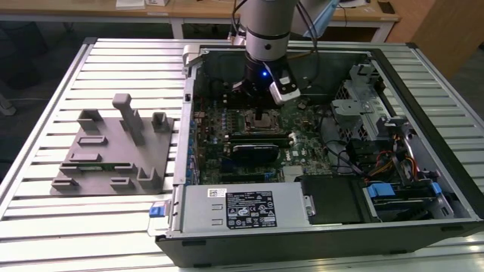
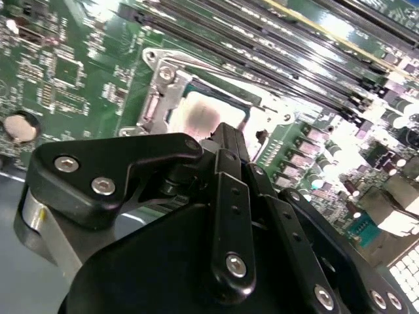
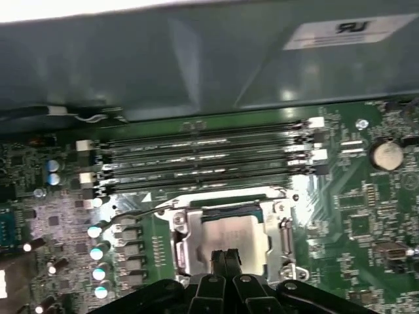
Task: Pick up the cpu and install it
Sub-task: 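Close the cpu cover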
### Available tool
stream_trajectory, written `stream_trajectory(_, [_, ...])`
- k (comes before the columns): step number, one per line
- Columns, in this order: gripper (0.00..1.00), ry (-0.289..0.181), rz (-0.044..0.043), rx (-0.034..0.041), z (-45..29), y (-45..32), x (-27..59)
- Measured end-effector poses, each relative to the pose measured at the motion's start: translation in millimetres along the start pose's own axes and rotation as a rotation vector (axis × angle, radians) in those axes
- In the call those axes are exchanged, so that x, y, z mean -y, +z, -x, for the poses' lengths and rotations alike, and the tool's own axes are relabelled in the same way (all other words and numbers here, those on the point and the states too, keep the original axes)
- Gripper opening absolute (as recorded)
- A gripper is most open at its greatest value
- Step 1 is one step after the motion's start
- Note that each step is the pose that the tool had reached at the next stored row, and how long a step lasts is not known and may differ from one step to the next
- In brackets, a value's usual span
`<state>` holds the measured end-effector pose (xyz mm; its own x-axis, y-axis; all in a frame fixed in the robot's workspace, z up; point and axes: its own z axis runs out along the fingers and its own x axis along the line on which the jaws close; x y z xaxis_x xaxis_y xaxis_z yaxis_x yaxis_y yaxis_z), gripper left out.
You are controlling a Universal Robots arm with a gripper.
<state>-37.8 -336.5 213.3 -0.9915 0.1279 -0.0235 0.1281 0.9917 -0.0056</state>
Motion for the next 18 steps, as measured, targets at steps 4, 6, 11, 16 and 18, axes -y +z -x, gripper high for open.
stream_trajectory(4, [0.11, 0.0, 0.0001, 0.0, -7.4, 1.6, 0.9])
stream_trajectory(6, [0.11, 0.0, 0.0003, 0.0001, -8.7, 2.6, 1.0])
stream_trajectory(11, [0.11, 0.0, 0.0131, -0.0016, -12.4, 4.2, 1.7])
stream_trajectory(16, [0.11, 0.001, 0.0435, -0.0055, -14.7, 6.0, 2.2])
stream_trajectory(18, [0.11, -0.001, 0.0441, -0.0057, -14.9, 7.0, 2.3])
